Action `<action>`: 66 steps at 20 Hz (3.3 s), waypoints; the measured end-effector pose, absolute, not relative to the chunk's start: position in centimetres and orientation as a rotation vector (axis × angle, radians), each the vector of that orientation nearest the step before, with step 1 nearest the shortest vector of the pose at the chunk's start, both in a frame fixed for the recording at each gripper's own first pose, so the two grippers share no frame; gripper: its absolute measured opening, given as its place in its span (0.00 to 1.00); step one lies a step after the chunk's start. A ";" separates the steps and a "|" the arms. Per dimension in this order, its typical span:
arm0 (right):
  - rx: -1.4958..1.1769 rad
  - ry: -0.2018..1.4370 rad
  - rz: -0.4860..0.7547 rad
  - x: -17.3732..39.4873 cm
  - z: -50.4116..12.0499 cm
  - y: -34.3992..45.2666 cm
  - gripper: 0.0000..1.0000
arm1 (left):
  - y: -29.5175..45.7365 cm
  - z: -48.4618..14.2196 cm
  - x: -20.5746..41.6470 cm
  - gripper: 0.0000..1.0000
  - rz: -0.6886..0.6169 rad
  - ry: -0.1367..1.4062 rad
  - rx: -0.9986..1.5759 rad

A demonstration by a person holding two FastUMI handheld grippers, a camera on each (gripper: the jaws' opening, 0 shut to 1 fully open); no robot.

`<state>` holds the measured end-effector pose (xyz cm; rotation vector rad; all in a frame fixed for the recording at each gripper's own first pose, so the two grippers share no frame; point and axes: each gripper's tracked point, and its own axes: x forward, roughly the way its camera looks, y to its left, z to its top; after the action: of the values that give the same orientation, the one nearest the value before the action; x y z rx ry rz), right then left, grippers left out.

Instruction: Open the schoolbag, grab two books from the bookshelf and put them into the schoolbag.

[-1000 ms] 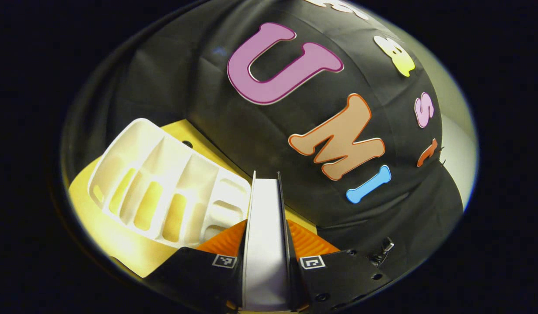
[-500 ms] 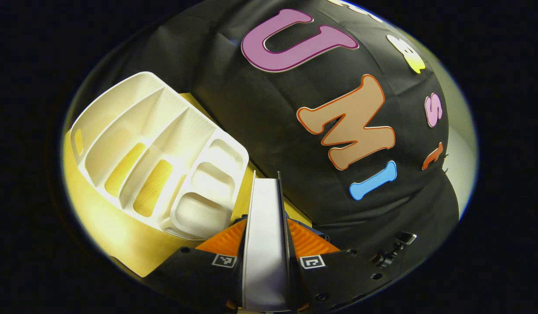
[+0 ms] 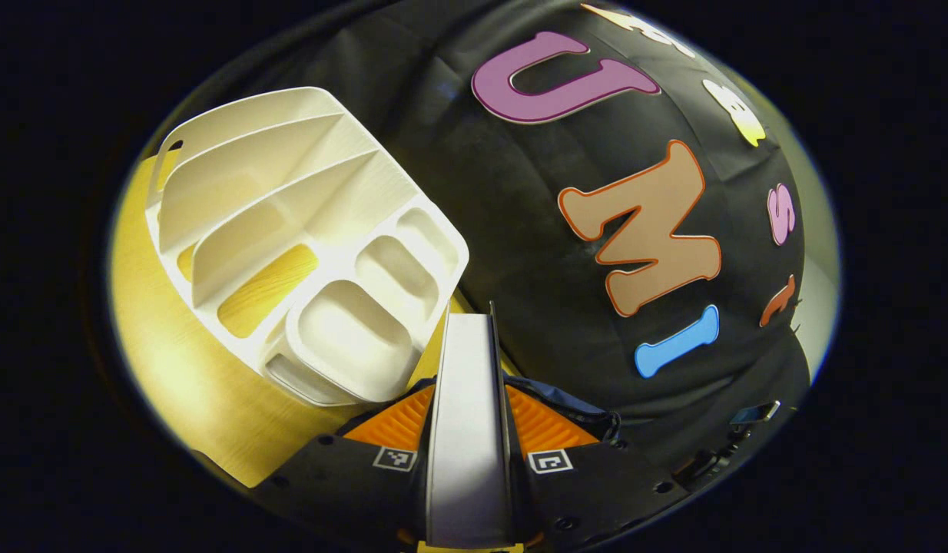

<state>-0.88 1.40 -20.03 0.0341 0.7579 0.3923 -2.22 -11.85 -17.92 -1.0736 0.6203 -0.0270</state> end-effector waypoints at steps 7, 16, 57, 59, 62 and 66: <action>0.050 0.762 0.411 -1.1 -20.1 1.7 0.03 | -15.7 -19.4 -2.8 0.38 -0.026 0.601 -1.035; 0.090 0.758 0.437 -0.9 -19.4 1.6 0.03 | -20.3 -23.1 -3.7 0.39 -0.019 0.642 -1.092; 0.324 0.534 0.294 1.5 -13.2 2.2 1.00 | -8.8 -12.6 -2.2 0.79 -0.217 0.475 -0.285; 0.238 0.437 0.237 1.9 -12.6 1.0 1.00 | -7.0 -11.2 -1.1 0.80 -0.169 0.414 -0.273; 0.182 0.357 0.194 1.6 -12.0 1.0 1.00 | -4.9 -9.7 -0.2 0.81 -0.129 0.333 -0.222; 0.181 0.338 0.136 1.5 -11.5 0.0 1.00 | -3.9 -7.9 0.5 0.86 -0.118 0.255 -0.164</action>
<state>1.47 0.04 -11.52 0.1813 0.3381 0.1359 0.49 -3.92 -7.87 -0.1644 0.2552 -0.1183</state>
